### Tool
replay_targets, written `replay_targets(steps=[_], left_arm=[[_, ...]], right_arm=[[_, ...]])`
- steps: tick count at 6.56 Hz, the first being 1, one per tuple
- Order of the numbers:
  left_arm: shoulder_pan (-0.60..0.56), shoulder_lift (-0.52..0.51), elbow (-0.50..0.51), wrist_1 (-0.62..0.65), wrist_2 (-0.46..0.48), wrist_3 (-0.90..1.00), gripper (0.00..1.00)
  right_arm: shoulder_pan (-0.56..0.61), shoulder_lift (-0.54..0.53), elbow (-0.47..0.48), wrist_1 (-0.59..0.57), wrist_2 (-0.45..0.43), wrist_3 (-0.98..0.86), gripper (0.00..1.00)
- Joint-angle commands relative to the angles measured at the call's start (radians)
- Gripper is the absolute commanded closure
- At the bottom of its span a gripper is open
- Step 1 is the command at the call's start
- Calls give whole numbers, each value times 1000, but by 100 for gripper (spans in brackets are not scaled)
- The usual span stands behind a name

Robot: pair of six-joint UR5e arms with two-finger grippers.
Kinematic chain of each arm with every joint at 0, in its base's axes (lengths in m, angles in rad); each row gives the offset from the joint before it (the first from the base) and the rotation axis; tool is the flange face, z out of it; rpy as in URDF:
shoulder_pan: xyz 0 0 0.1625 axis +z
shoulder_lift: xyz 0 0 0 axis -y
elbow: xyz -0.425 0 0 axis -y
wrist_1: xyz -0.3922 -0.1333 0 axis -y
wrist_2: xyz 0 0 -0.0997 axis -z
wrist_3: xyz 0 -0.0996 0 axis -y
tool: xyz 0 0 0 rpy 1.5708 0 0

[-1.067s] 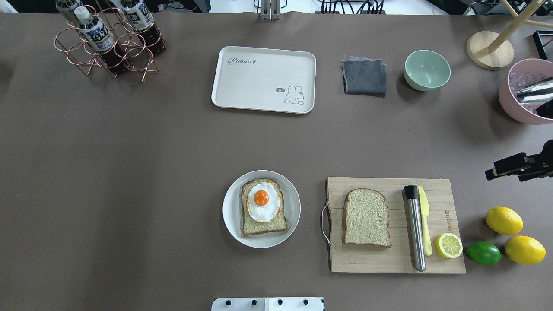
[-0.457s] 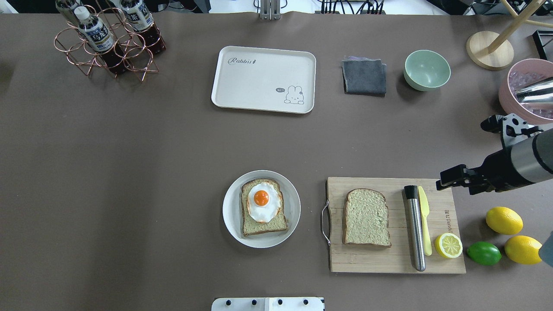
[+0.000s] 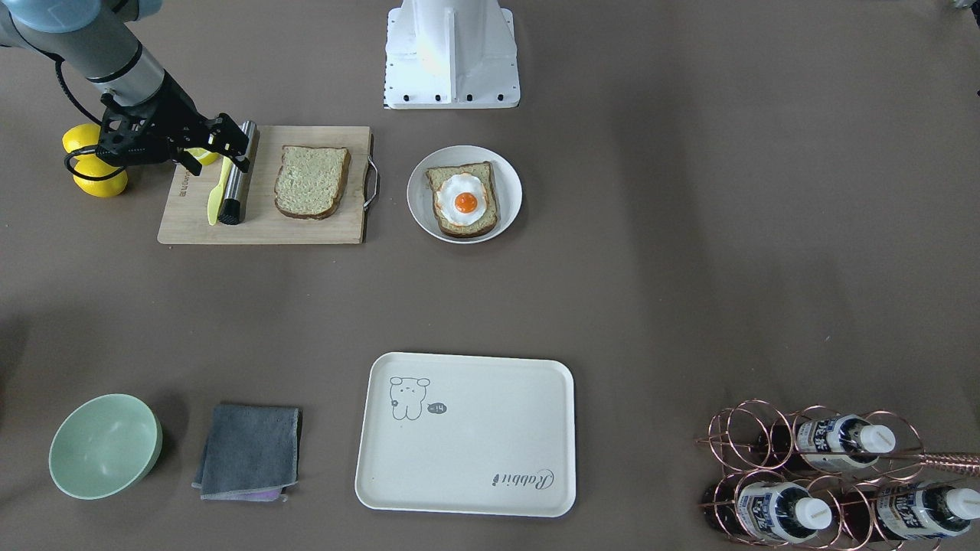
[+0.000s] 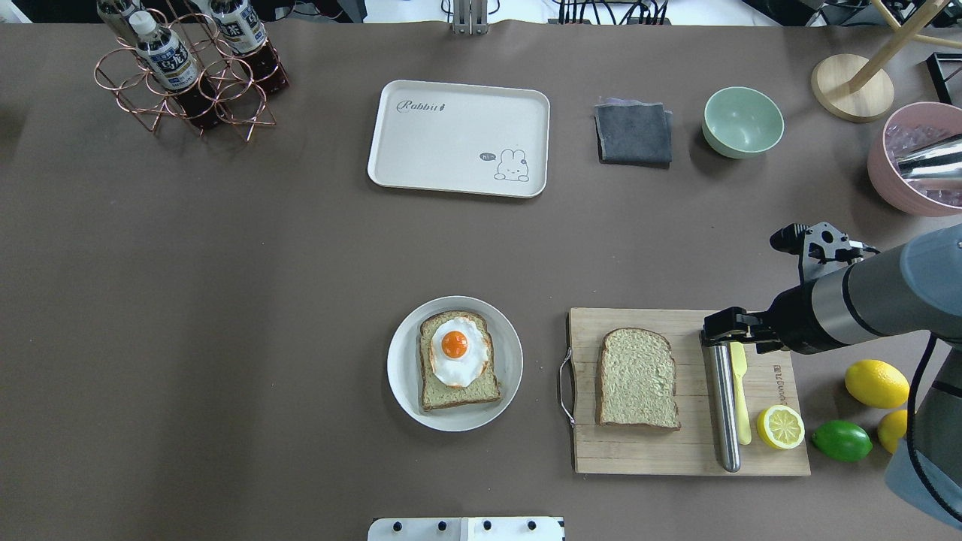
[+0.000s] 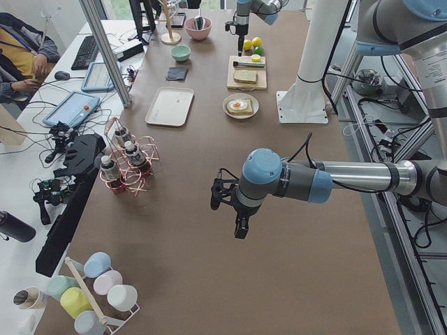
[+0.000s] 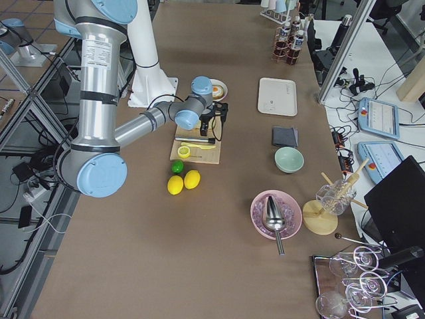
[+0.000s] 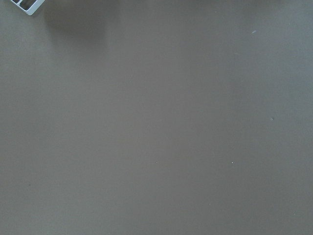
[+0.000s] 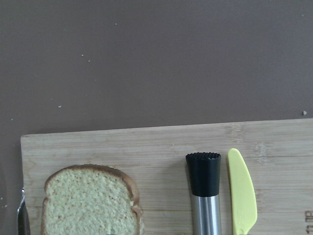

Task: Make sandwich and place on tray
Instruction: 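Move the right gripper over the bread slice on the cutting board and grasp it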

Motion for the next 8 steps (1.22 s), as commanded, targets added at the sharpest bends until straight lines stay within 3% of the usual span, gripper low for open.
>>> replay_targets(steps=[1,4,8], left_arm=[[0,-4,-1,1,0,-2,2],[0,-11,5,1,0,0,2],[-1,-11,5,1,0,0,2]], right_arm=[[-66,17,-1,-2,-55,60,14],[-184,71,-32,-5,-155,140,22],[-197,88,-76,-1,-161,140,26]])
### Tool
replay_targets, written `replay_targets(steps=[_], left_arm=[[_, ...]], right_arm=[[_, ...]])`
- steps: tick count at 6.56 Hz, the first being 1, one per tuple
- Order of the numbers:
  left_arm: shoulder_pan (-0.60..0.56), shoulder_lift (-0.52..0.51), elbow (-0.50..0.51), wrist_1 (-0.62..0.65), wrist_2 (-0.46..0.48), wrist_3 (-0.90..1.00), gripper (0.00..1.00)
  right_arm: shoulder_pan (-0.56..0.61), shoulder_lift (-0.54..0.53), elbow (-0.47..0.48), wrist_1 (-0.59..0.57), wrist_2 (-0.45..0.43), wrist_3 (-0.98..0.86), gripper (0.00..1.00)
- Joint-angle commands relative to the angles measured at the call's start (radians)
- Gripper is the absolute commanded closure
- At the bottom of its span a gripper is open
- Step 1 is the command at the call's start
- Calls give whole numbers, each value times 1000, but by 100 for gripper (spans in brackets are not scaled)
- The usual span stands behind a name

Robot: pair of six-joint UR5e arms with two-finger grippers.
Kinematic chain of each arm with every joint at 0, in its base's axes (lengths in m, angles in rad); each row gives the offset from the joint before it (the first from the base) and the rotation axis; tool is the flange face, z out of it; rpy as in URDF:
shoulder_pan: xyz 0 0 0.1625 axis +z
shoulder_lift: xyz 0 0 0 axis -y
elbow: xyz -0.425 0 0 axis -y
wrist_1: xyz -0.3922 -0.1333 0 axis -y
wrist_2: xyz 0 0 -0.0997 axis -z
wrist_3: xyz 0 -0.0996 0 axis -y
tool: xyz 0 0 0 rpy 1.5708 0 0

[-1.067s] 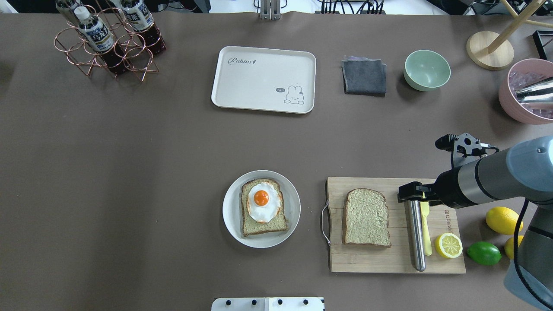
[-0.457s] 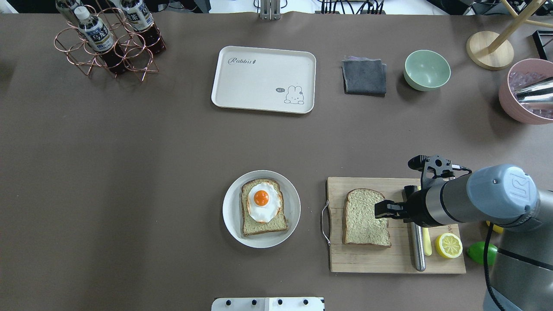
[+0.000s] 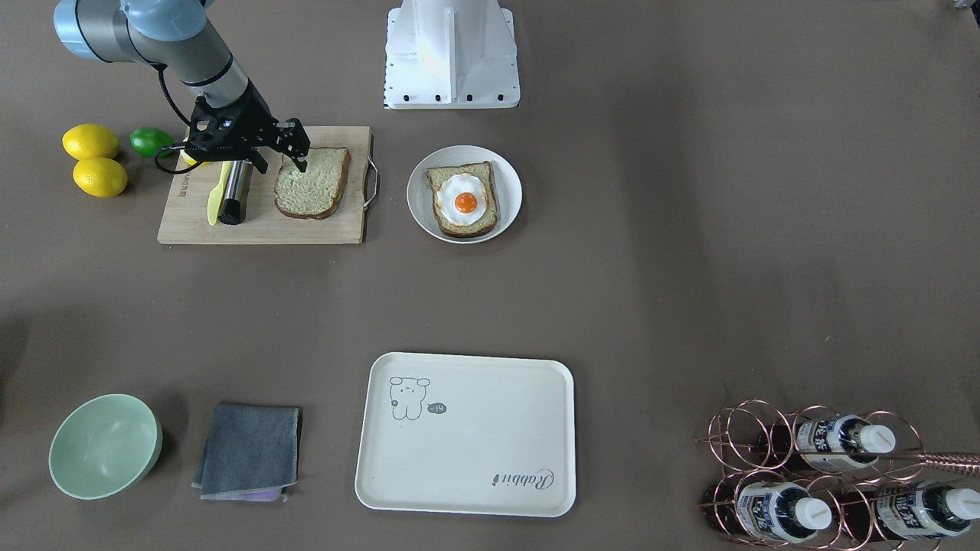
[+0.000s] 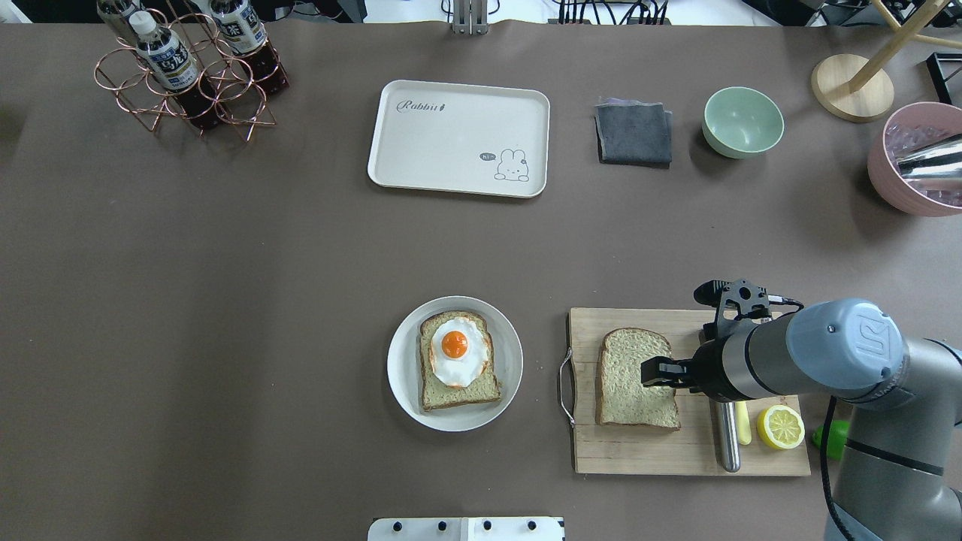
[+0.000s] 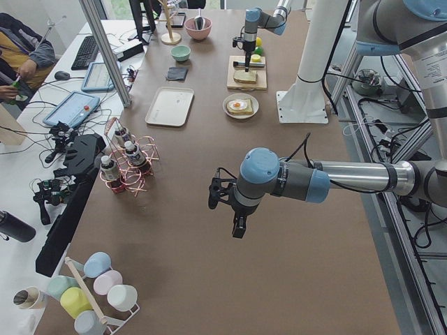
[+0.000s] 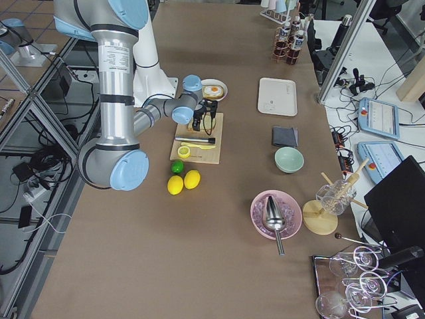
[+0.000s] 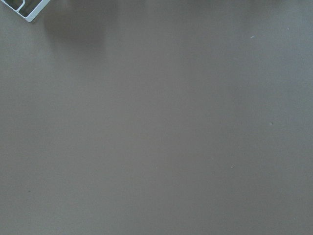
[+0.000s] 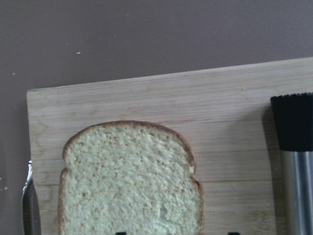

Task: Make sandwich and place on tray
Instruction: 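Lift the bread slice with the right gripper and carry it toward the egg plate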

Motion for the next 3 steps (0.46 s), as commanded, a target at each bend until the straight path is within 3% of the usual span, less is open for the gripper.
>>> replay_targets(steps=[1,2,3], left_arm=[[0,0,0,0,0,0,2],[0,0,0,0,0,0,2],[0,-2,-1,0,0,0,2]], right_arm=[[-4,1,-20,3,0,0,32],[-3,1,-22,3,1,0,40],[-4,2,-23,5,1,3,55]])
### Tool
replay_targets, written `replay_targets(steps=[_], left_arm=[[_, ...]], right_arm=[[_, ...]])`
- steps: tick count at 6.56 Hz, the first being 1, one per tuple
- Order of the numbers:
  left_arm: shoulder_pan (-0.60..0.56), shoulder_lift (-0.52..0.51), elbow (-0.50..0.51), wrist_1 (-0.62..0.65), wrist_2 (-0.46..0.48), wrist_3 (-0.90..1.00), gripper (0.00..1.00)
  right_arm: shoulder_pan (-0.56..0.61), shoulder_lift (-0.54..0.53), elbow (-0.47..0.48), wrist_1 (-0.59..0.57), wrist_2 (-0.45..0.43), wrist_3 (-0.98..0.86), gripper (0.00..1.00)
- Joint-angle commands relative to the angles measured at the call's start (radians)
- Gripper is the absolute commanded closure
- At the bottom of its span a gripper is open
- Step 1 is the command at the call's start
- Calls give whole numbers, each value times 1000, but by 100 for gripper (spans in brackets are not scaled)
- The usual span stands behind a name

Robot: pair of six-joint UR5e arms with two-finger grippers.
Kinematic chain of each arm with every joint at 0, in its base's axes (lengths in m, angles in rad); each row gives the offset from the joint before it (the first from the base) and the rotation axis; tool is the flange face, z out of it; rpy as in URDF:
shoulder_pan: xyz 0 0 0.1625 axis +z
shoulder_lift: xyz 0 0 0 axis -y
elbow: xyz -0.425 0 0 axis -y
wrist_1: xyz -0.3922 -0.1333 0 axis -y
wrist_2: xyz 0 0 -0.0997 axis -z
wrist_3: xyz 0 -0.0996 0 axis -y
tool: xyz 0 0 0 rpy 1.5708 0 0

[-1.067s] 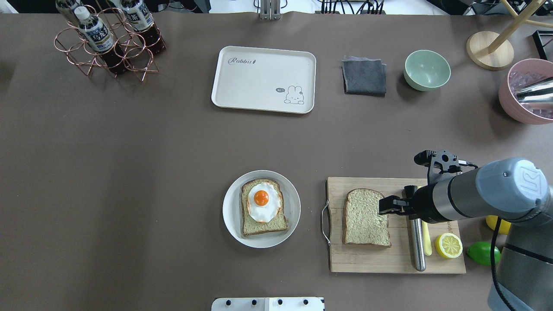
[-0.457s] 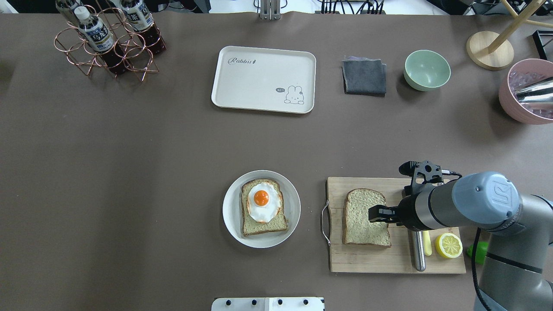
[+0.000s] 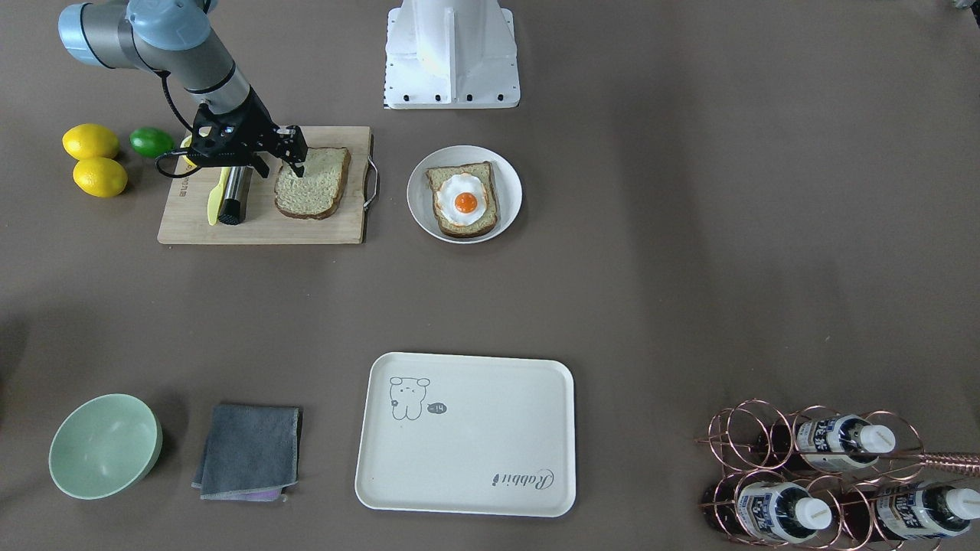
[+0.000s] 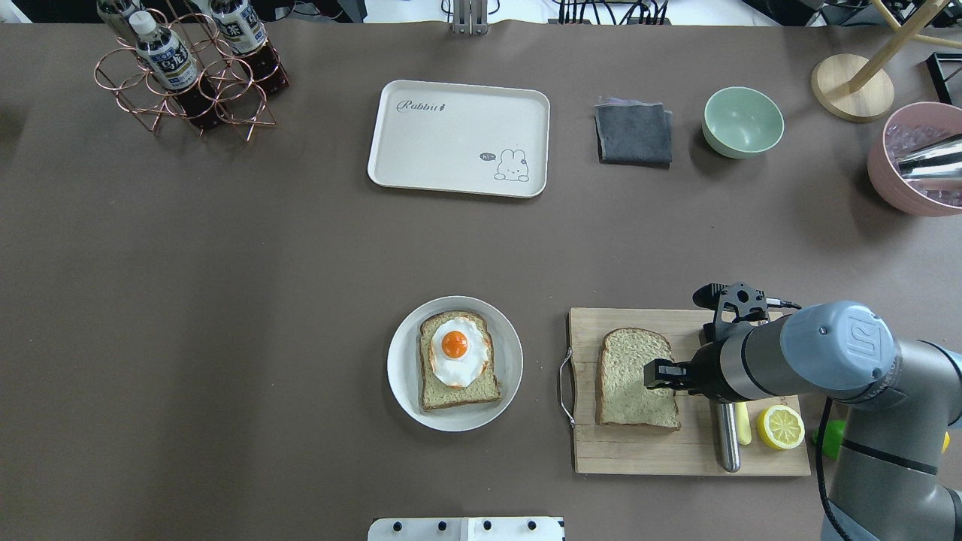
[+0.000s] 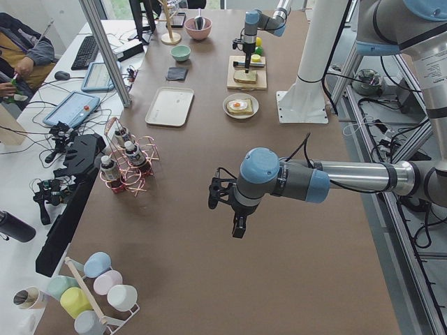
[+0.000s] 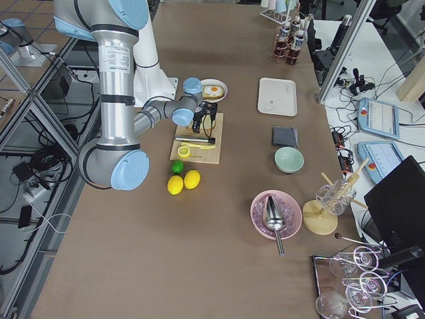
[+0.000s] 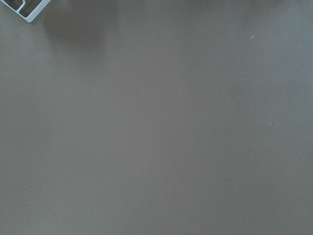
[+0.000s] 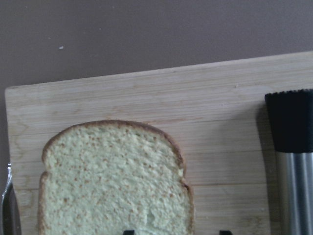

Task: Make sandwich and place on tray
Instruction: 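Lift the bread slice with the right gripper and carry it toward the egg plate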

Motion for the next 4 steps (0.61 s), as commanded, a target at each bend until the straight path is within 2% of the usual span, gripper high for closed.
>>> replay_targets(steps=[1,2,4], left_arm=[[0,-1,-1,0,0,0,2],[0,-6,-3,0,0,-2,2],[-1,-6,-1,0,0,0,2]], right_arm=[[-1,3,-3,1,4,19,96],[1,0,-3,1,7,19,100],[1,9,8,3,22,19,100]])
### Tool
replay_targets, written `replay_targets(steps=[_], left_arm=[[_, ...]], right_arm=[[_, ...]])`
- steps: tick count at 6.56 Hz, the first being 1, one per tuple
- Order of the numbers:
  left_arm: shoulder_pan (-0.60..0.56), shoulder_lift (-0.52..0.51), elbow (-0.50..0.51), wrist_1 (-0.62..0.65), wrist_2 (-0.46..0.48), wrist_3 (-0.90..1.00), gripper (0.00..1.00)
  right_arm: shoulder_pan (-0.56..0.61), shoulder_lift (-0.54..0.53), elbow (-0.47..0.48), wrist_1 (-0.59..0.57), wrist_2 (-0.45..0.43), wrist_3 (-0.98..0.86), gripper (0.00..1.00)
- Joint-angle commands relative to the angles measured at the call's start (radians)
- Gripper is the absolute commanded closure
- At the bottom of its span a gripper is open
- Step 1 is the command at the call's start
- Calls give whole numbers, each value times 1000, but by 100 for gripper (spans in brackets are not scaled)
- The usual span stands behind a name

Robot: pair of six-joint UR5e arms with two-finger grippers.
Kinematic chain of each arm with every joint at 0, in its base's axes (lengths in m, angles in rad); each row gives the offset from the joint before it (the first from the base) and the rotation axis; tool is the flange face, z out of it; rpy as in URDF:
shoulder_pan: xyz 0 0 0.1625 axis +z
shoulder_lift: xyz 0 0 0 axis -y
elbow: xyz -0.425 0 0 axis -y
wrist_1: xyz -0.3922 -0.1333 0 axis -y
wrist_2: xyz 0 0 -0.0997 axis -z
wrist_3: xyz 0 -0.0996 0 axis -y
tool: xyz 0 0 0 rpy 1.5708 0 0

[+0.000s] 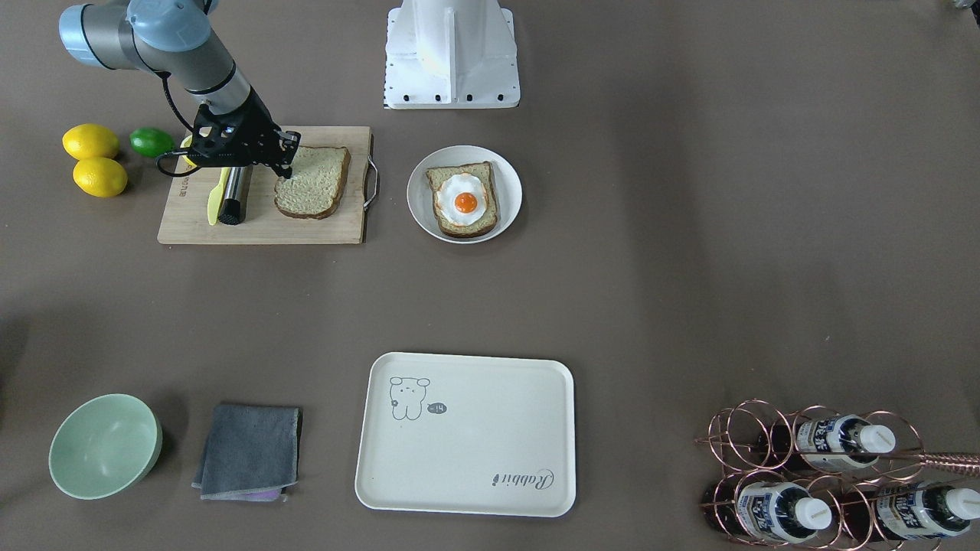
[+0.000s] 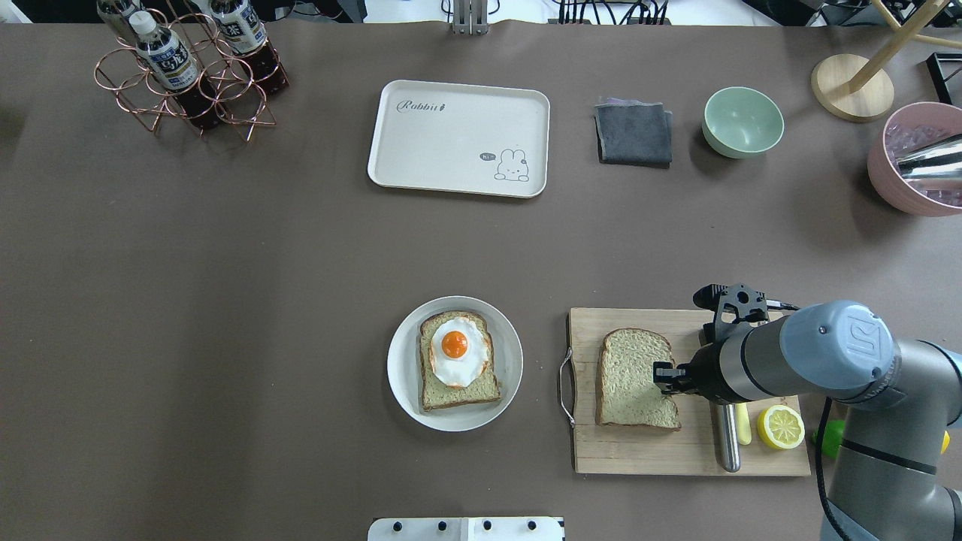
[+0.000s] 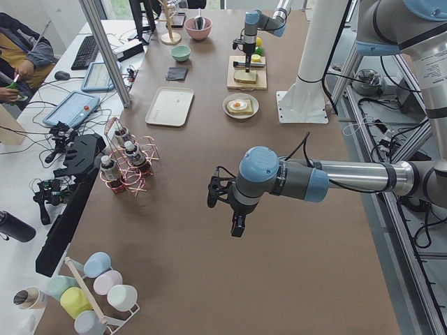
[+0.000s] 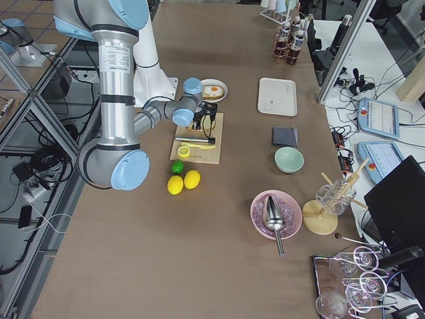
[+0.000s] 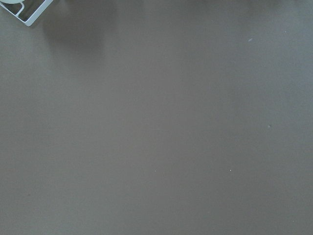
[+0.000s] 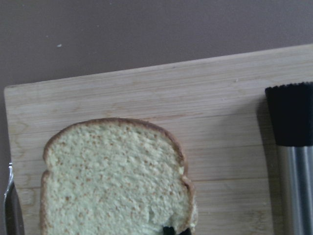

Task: Make sandwich and place on tray
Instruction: 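Lift the bread slice with the right gripper and carry it toward the egg plate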

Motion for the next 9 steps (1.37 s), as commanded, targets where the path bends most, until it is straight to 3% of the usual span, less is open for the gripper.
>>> replay_targets(steps=[1,3,7,9], left_arm=[[-1,0,2,0,0,0,2],[-1,0,10,0,0,0,2],[-1,0,13,0,0,0,2],[-1,2,11,0,0,0,2]], right_arm=[[9,15,6,0,8,0,100],[66,43,38,2,74,7,100],[63,190,24,40,79,134,100],[43,286,-41,103,83,137,100]])
